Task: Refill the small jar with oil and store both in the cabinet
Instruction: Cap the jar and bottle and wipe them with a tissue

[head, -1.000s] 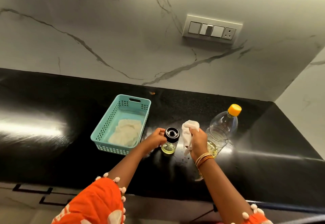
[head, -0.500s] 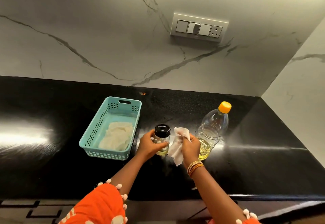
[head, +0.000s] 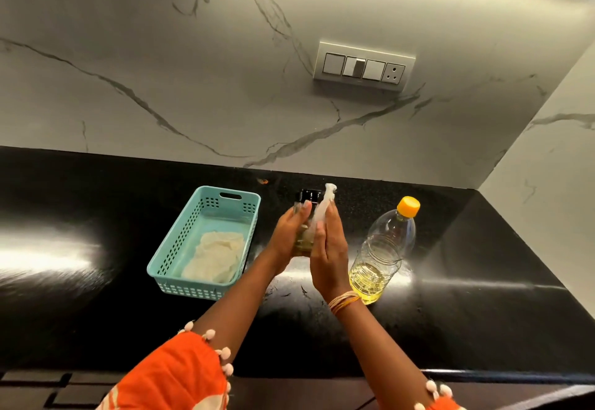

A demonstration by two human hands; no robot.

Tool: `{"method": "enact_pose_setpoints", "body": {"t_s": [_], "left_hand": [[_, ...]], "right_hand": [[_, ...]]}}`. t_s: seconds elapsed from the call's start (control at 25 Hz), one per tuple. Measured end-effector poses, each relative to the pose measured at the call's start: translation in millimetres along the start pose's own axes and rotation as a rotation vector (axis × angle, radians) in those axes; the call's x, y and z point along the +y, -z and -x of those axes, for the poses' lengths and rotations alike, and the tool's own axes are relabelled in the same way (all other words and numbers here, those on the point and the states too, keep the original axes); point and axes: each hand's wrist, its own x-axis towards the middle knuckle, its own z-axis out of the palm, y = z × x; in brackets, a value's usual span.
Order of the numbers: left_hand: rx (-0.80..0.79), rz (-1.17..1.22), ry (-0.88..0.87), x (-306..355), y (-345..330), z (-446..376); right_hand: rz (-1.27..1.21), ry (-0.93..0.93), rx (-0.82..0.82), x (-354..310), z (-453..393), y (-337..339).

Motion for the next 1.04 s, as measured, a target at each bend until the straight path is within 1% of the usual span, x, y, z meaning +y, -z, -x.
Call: {"method": "enact_pose_setpoints", "body": {"t_s": [0.08,0.16,0.24,0.32,0.36,0.4,0.48,0.52,0.56,0.6,0.64,0.72,0.84,0.92,0.96,1.04], "left_hand": [[0.028,0.01,0.033,14,-5,-1],[-0.008,0.053,0.076,24,-8,3],[-0.024,0.071,0.07,22,-6,3],[-0.013,0.083,0.019,17,-6,5],[-0.029,0.102,0.003,14,-6,7],[-0.028,0.103,-0.008,13,-8,10],[0.014,0.061,-0.022,14,-9,12],[0.027,0.032,-0.037,15,-9,12],[0.036,0.02,-0.047,15,-9,12],[0.048,0.026,-0.048,14,-10,12],[0.063,0.034,-0.05,15,-11,11],[0.087,0.048,-0.06,15,-12,10],[0.103,0.067,-0.051,15,-11,9],[0.105,0.075,-0.039,13,-11,11],[0.092,0.074,-0.05,11,-11,12],[0.058,0.087,-0.071,5,-10,12]], "right_hand": [[0.119,0.173,0.029,2,10,3],[0.243,0.336,-0.017,6,20,5],[0.299,0.38,-0.054,4,24,3],[0.272,0.319,-0.06,-5,14,1],[0.224,0.254,-0.06,-11,6,-1],[0.145,0.161,-0.065,-17,-4,0],[-0.122,-0.073,-0.084,-25,-20,3],[-0.239,-0.151,-0.087,-26,-24,4],[-0.297,-0.184,-0.079,-27,-24,4],[-0.291,-0.18,-0.065,-27,-19,3],[-0.235,-0.147,-0.046,-26,-11,1],[-0.045,-0.042,-0.019,-22,11,-4],[0.228,0.184,-0.026,-10,37,-2],[0.332,0.305,-0.049,-4,43,4],[0.358,0.337,-0.057,-4,41,6],[0.37,0.335,-0.075,-11,27,6]]}}
